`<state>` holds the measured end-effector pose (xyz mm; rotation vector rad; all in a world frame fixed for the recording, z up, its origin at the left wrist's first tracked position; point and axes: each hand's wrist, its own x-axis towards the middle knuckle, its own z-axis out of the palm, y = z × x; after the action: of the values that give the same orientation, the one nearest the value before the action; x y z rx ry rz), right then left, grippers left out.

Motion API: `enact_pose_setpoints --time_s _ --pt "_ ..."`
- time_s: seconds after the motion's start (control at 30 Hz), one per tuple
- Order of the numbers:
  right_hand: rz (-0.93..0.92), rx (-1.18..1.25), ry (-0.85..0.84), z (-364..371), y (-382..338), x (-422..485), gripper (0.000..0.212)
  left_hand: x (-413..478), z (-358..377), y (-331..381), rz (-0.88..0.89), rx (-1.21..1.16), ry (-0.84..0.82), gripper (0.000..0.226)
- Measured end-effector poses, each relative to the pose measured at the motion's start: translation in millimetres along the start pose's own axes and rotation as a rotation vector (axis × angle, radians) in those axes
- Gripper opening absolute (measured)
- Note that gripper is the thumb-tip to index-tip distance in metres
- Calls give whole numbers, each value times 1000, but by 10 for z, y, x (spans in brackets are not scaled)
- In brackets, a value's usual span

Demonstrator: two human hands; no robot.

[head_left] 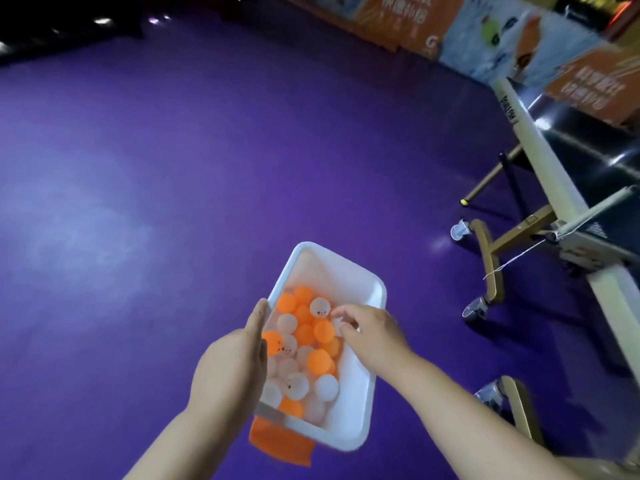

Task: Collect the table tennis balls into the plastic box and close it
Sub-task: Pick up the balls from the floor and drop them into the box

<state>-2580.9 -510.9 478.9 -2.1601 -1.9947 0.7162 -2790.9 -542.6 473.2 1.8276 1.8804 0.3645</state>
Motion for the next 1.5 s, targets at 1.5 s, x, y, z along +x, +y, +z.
enact_pose_setpoints --time_s 1.5 --pt "470 370 289 -3010 633 -1256 17 338 -1300 3134 326 -5 -252 56"
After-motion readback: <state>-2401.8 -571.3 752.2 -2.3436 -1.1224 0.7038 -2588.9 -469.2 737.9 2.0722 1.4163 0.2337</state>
